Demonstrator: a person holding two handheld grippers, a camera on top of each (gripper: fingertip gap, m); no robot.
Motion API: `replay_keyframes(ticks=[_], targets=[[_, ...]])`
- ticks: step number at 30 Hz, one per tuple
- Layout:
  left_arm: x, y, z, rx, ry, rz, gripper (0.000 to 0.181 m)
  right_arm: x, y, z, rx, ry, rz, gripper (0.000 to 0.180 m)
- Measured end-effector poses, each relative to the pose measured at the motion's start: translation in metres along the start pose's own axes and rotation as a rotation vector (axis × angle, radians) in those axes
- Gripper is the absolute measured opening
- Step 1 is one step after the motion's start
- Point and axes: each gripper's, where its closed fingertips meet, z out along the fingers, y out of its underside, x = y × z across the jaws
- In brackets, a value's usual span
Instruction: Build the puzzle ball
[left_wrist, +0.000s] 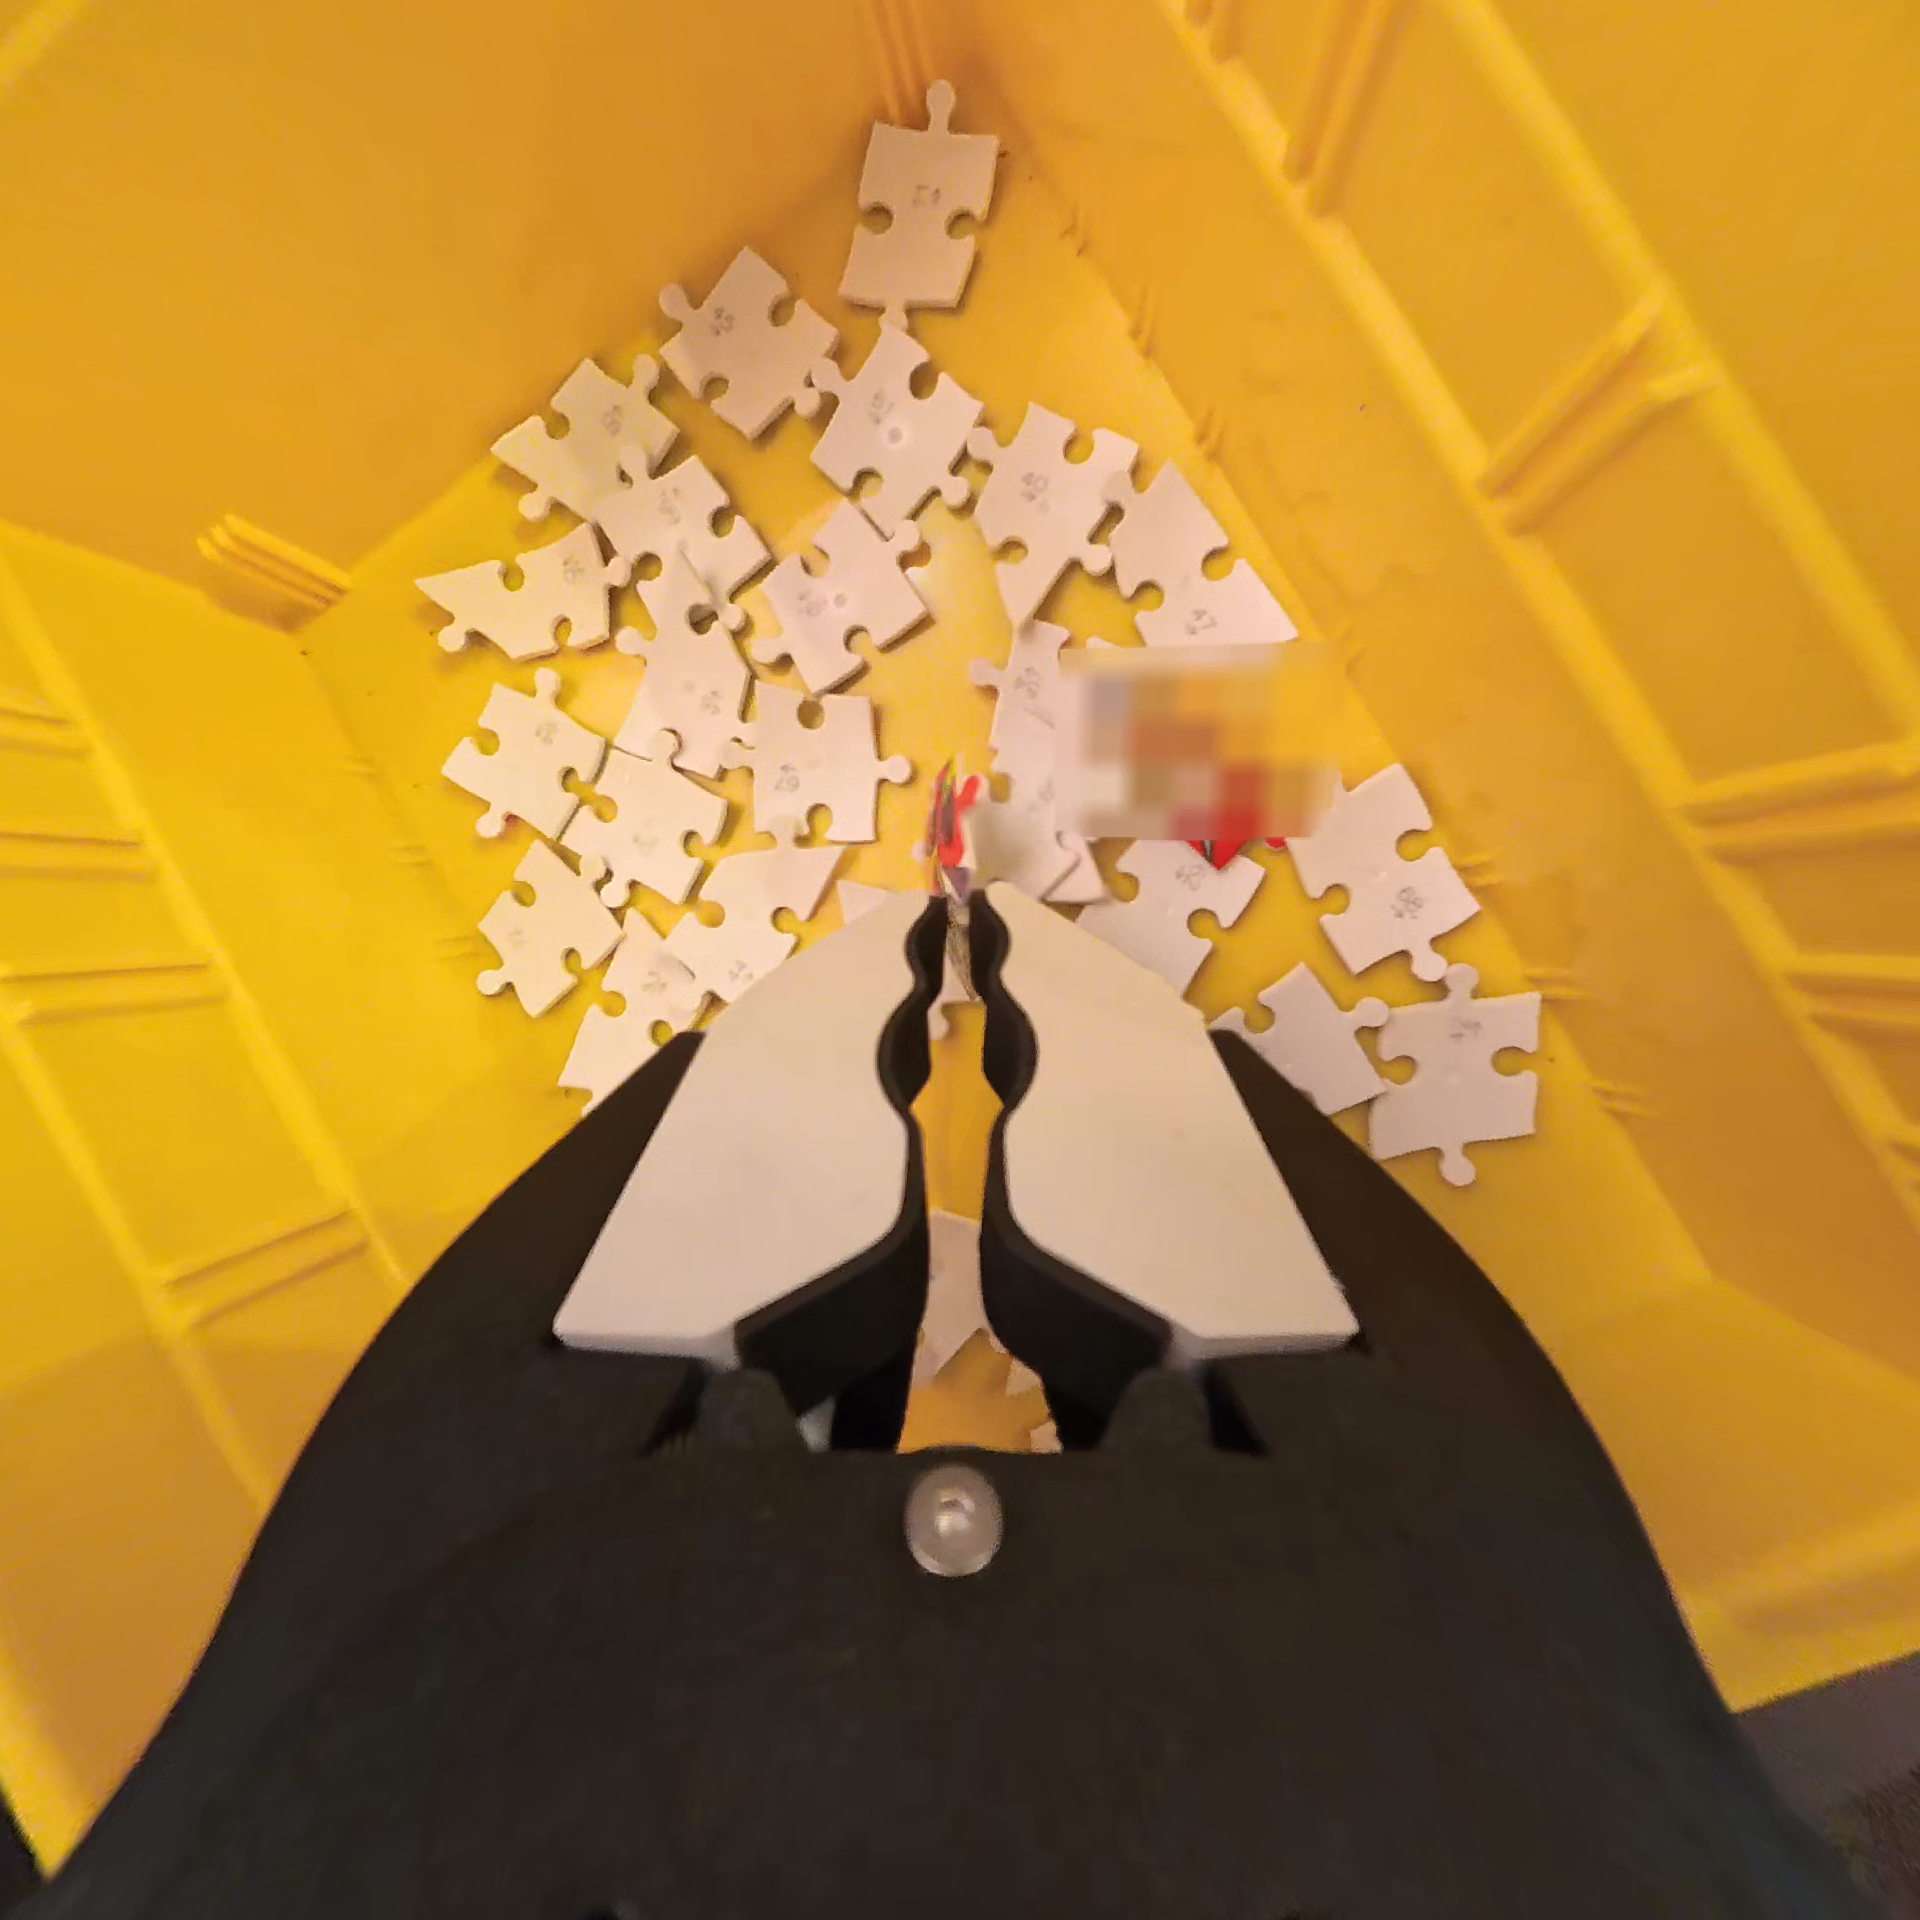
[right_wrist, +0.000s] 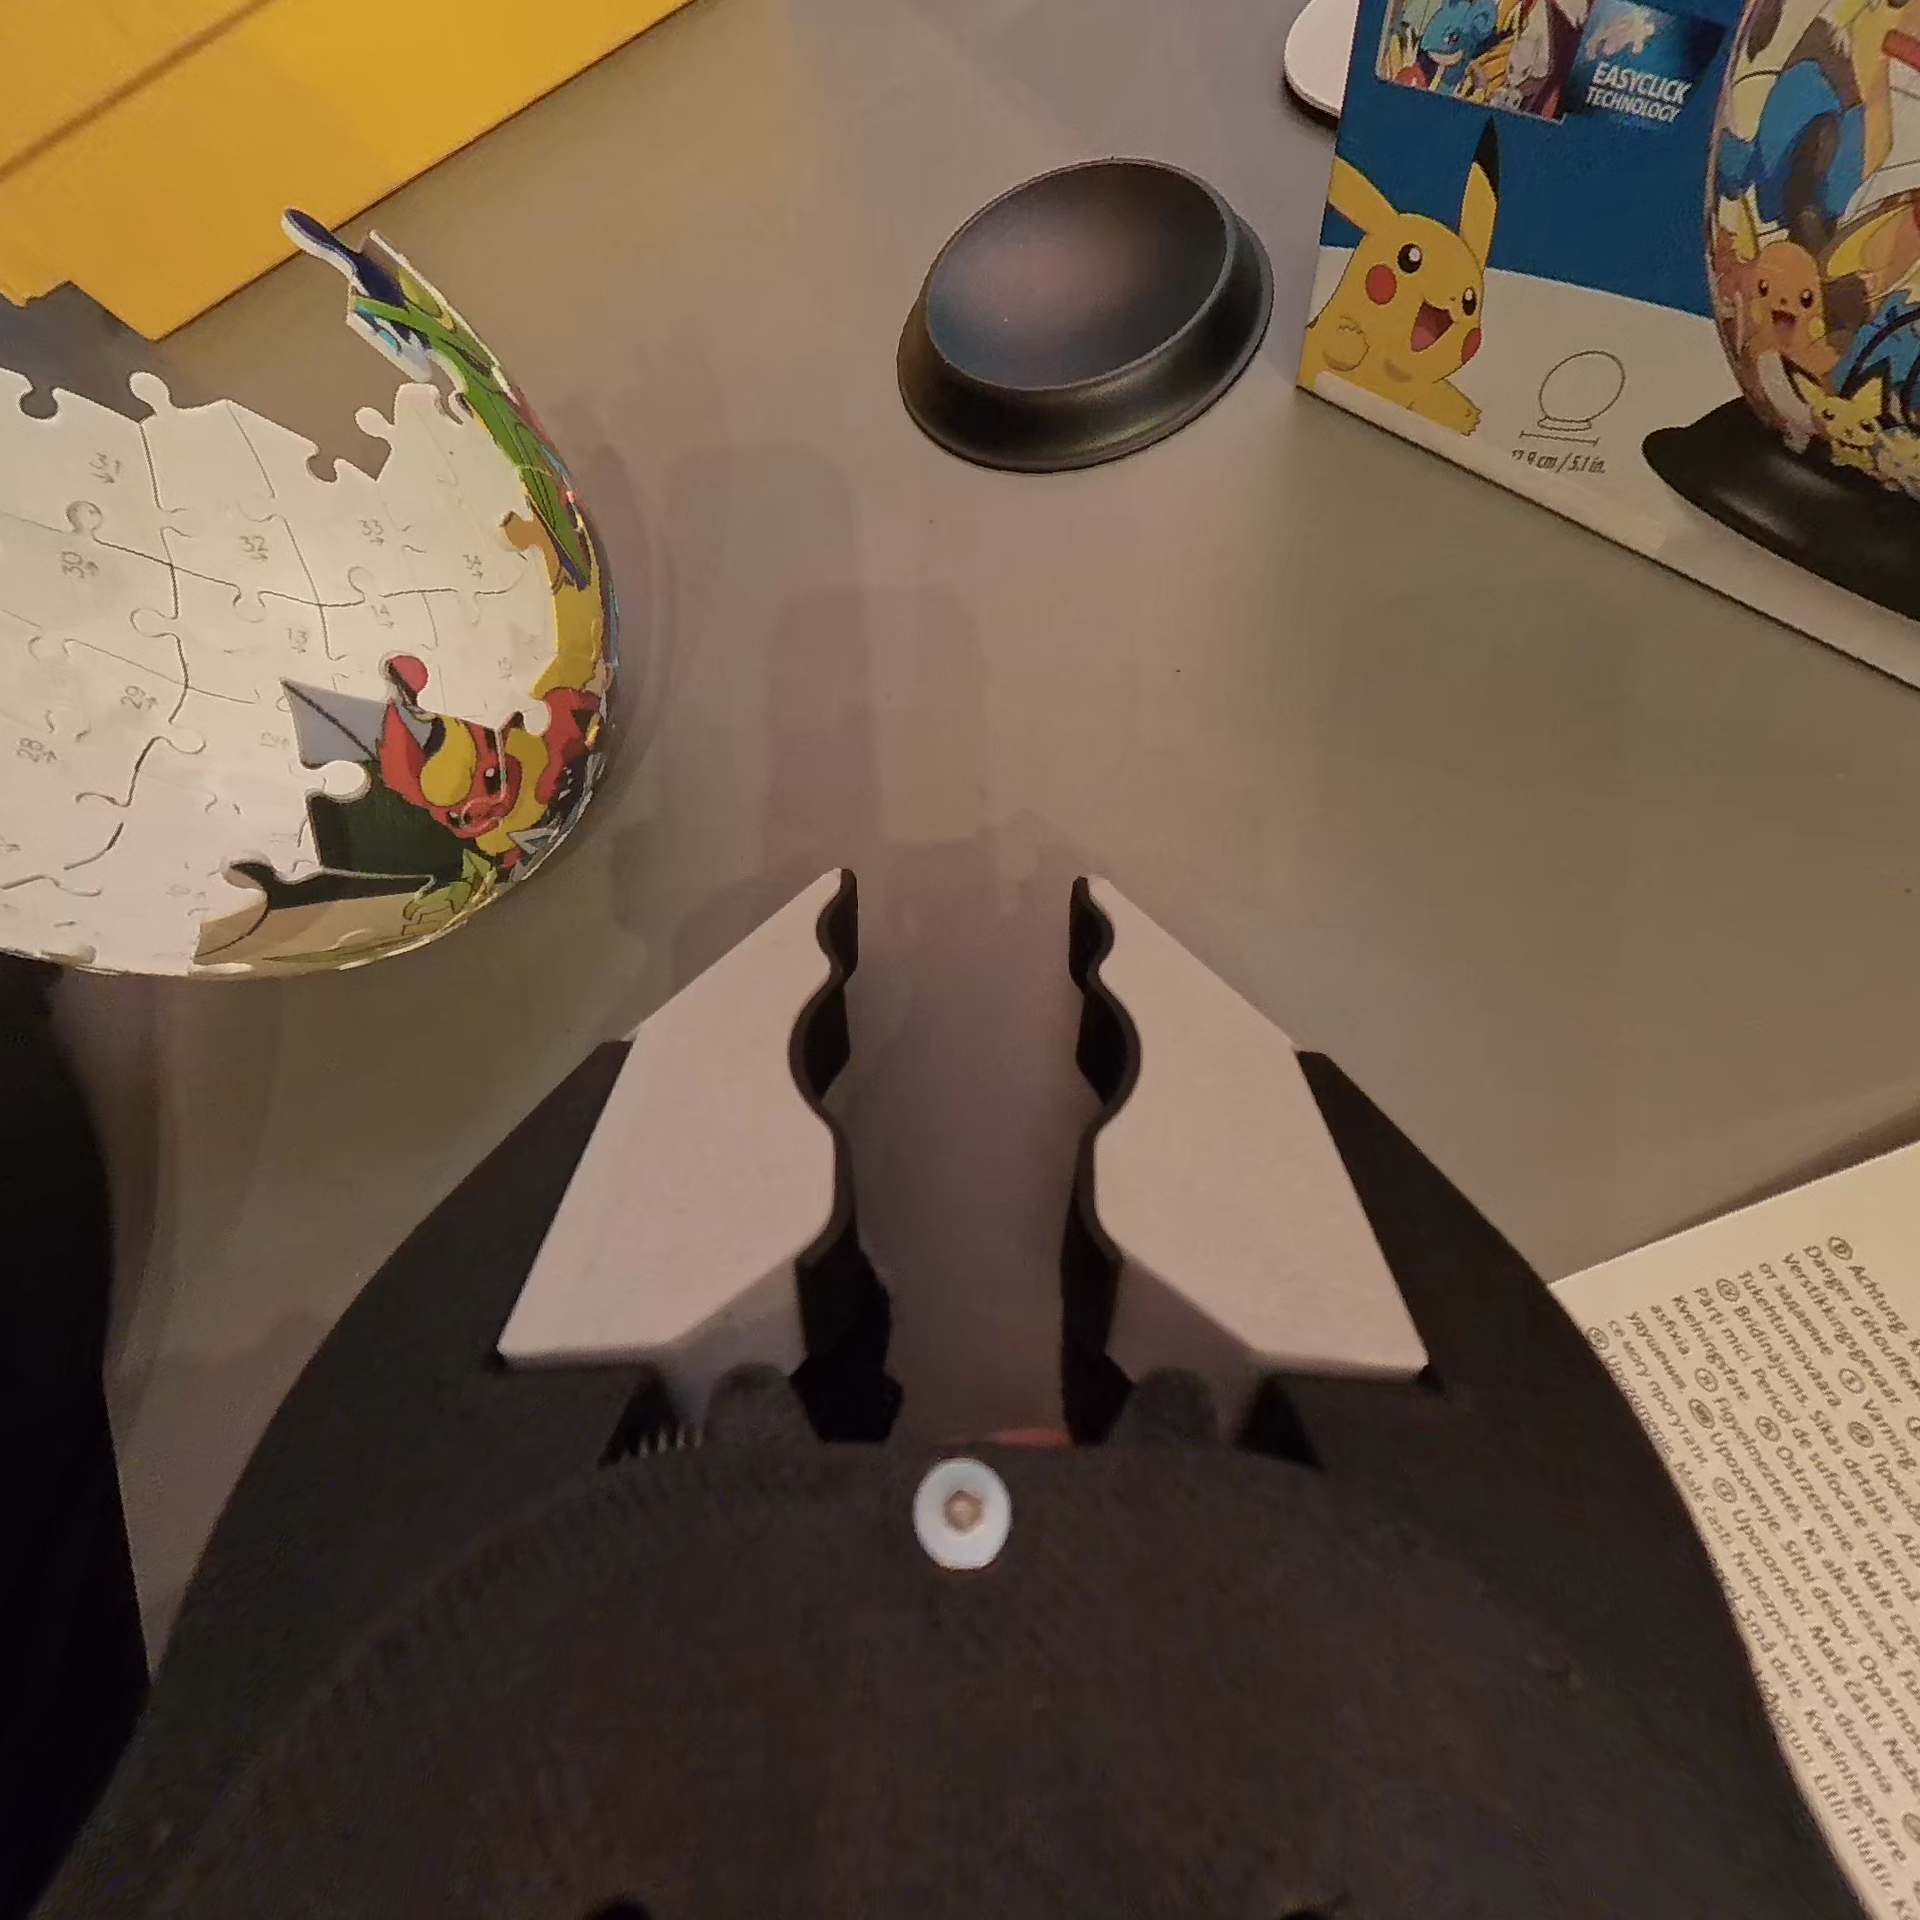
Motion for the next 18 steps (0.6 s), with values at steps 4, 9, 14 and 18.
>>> replay_keyframes(ticks=[4, 9, 14, 18], targets=[[0.002, -0.003, -0.004, 0.032, 0.041, -0.078, 0.002, 0.0, 0.0, 0.0, 0.0, 0.0, 0.0, 0.039], [0.002, -0.002, -0.007, 0.037, 0.176, -0.307, 0.001, -0.001, 0.0, 0.0, 0.0, -0.003, -0.002, 0.039], [-0.014, 0.012, -0.002, -0.043, 0.137, -0.41, 0.005, -0.001, 0.0, 0.0, 0.002, -0.005, -0.002, 0.039], [-0.013, 0.013, -0.004, -0.04, 0.126, -0.387, 0.016, -0.001, 0.0, -0.001, 0.004, -0.007, 0.001, 0.039]])
